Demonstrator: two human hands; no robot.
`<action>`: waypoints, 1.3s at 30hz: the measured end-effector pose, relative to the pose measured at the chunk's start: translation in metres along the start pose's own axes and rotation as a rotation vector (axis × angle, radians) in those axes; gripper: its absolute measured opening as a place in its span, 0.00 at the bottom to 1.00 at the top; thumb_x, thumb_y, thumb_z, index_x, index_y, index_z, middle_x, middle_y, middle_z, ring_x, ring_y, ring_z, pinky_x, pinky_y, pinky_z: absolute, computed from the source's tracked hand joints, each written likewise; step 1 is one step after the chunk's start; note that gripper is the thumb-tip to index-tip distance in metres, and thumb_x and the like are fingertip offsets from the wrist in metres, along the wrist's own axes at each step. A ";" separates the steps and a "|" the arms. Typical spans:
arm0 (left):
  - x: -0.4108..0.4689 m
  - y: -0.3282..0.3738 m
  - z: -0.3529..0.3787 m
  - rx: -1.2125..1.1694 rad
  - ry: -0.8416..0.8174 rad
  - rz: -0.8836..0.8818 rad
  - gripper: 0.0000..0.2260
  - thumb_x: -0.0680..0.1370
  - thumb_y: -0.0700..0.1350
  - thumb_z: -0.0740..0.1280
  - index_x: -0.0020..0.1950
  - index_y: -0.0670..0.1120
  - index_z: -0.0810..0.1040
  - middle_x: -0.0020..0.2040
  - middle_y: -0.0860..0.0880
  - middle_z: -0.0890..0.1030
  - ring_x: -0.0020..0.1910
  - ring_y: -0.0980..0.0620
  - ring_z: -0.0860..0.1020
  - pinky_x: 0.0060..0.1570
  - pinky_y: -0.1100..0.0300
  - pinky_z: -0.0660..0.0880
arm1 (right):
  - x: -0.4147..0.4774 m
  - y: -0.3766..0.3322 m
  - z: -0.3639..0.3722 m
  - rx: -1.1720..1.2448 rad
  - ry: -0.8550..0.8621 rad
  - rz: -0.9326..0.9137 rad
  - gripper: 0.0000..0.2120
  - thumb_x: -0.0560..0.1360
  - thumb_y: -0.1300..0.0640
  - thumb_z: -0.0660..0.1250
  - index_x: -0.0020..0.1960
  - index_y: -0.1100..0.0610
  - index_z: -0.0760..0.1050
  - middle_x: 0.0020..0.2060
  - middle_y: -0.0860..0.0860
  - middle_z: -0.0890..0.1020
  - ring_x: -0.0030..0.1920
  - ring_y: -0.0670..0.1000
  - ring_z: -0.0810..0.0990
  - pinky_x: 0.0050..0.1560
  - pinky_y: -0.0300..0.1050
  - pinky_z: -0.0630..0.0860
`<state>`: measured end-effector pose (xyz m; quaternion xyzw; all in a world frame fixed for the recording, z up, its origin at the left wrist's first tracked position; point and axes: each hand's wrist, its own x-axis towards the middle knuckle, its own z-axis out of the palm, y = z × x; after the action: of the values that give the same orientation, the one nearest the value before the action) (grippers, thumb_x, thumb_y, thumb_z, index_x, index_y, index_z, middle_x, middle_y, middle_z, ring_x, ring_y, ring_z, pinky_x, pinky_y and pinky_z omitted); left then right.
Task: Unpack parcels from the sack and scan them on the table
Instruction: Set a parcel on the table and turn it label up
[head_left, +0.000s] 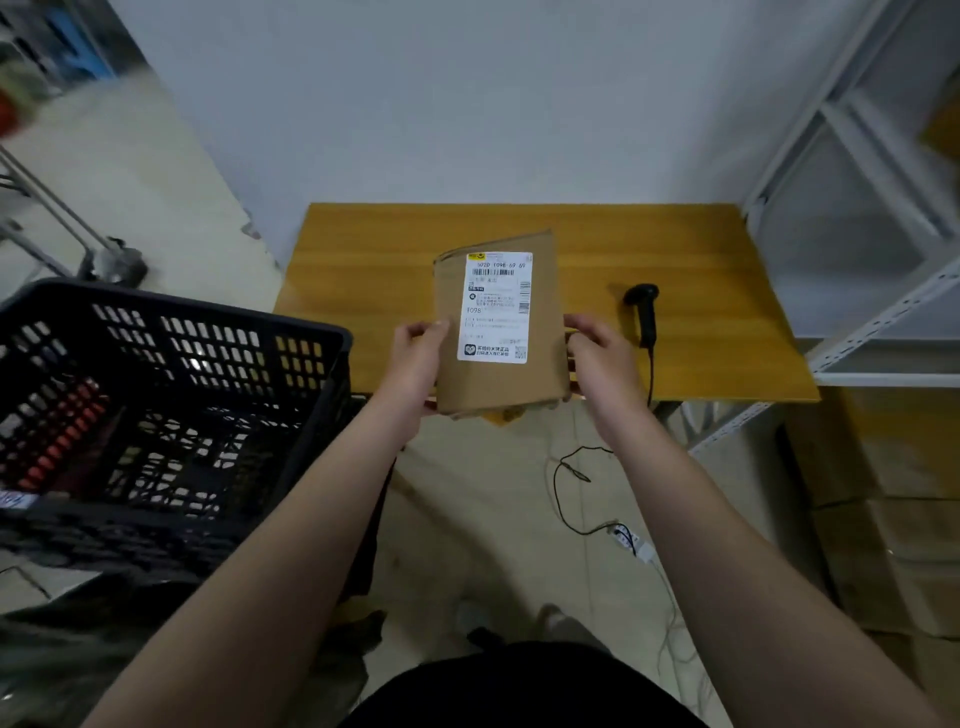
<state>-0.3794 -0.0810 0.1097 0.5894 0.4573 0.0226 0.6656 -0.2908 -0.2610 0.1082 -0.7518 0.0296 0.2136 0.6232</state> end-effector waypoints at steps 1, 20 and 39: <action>-0.019 -0.003 -0.008 -0.009 0.008 0.014 0.08 0.82 0.60 0.63 0.55 0.57 0.70 0.61 0.52 0.77 0.59 0.45 0.77 0.60 0.37 0.77 | -0.019 -0.002 -0.001 0.001 0.005 -0.022 0.17 0.78 0.59 0.59 0.51 0.40 0.81 0.51 0.43 0.85 0.52 0.48 0.84 0.47 0.50 0.83; -0.353 -0.165 -0.134 -0.080 0.250 0.286 0.09 0.83 0.56 0.62 0.63 0.57 0.70 0.55 0.56 0.76 0.53 0.54 0.75 0.46 0.51 0.75 | -0.359 0.067 -0.017 0.107 -0.103 -0.232 0.16 0.75 0.61 0.58 0.51 0.47 0.81 0.46 0.43 0.85 0.44 0.43 0.79 0.43 0.40 0.73; -0.490 -0.224 -0.370 -0.150 0.482 0.484 0.09 0.83 0.55 0.63 0.62 0.63 0.76 0.52 0.65 0.76 0.49 0.65 0.76 0.41 0.59 0.74 | -0.566 0.058 0.147 0.171 -0.280 -0.323 0.13 0.78 0.53 0.59 0.54 0.43 0.81 0.49 0.43 0.86 0.51 0.45 0.84 0.43 0.40 0.76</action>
<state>-1.0128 -0.1457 0.2562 0.6078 0.4453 0.3520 0.5553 -0.8641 -0.2601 0.2383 -0.6540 -0.1599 0.2102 0.7088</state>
